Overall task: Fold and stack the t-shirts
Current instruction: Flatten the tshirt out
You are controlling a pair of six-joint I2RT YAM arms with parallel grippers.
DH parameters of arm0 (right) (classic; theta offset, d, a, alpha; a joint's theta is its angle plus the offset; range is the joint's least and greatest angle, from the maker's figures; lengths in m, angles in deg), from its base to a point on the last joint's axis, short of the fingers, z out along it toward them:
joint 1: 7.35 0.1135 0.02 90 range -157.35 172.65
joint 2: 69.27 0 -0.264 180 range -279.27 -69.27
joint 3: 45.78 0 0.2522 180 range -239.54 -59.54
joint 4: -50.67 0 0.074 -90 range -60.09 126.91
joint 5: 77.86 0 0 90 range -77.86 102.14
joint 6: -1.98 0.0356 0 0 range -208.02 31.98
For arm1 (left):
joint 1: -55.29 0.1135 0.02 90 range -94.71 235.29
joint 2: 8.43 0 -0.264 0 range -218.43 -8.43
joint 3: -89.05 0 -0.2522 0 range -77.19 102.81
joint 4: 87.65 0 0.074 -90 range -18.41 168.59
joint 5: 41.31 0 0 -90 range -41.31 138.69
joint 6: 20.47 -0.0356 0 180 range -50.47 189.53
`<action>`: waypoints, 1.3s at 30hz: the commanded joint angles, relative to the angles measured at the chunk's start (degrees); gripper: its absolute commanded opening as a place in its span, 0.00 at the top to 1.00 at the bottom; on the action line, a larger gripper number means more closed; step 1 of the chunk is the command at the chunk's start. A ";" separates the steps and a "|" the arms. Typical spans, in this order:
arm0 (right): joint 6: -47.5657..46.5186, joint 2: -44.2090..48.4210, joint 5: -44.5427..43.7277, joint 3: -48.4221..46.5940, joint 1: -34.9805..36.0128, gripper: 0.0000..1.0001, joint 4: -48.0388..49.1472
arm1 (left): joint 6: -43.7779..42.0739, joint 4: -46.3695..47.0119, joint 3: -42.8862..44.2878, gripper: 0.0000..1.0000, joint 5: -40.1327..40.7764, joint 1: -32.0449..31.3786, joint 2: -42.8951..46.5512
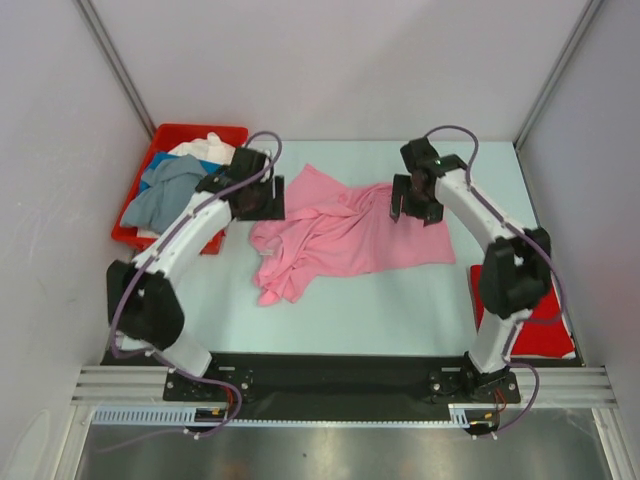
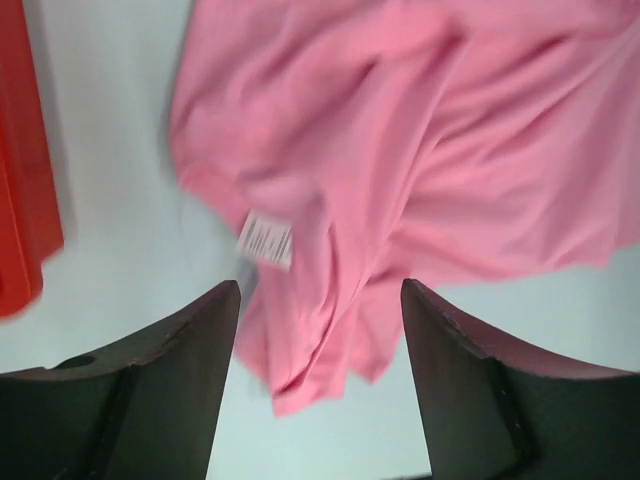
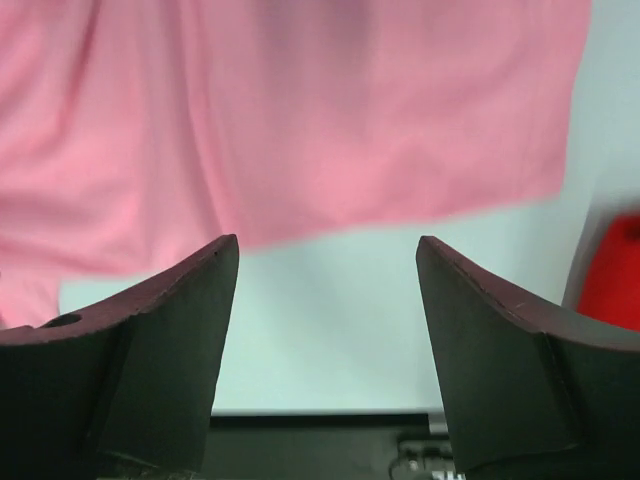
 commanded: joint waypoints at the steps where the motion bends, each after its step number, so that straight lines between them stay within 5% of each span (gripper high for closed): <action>1: 0.93 12.55 4.28 10.81 3.07 0.23 1.94 | 1.27 0.52 -12.68 0.28 1.80 -0.97 6.55; 6: 5.77 24.85 13.84 27.40 8.76 0.23 6.67 | 5.30 -1.50 -23.40 0.19 7.33 -4.58 12.97; 12: 14.55 26.38 23.79 38.24 12.39 0.22 21.08 | 5.40 4.21 -28.52 0.24 3.84 -4.49 11.76; 13: 15.00 25.59 24.33 39.21 12.48 0.22 21.71 | 4.62 4.48 -28.09 0.29 1.91 -4.32 10.44; 14: 15.26 25.23 24.42 39.31 12.48 0.23 21.72 | 4.52 3.87 -27.39 0.53 1.37 -4.06 7.73; 17: 14.48 24.53 22.50 38.43 12.39 0.23 19.35 | 5.04 2.99 -24.92 0.91 -0.47 -4.14 7.61; 24: 14.12 21.28 24.50 36.24 12.48 0.23 20.31 | 10.75 7.87 -19.31 1.00 -8.99 -2.39 12.72; 30: 13.42 17.06 24.86 29.92 12.48 0.23 16.63 | 14.45 19.50 -10.27 1.00 -17.18 2.71 4.12; 32: 12.72 17.49 24.16 29.73 12.31 0.23 15.74 | 13.93 18.38 -5.52 0.90 -16.48 3.76 -2.03; 34: 12.37 18.98 23.46 30.86 11.78 0.23 14.86 | 11.75 15.14 0.73 0.76 -7.46 3.77 -4.15; 38: 12.45 21.18 24.07 35.00 10.11 0.23 15.56 | 7.08 12.32 3.11 0.01 -0.48 3.51 -1.97; 39: 12.28 21.62 24.16 35.53 10.02 0.23 15.91 | 6.11 10.21 3.73 0.00 -0.65 3.33 -1.70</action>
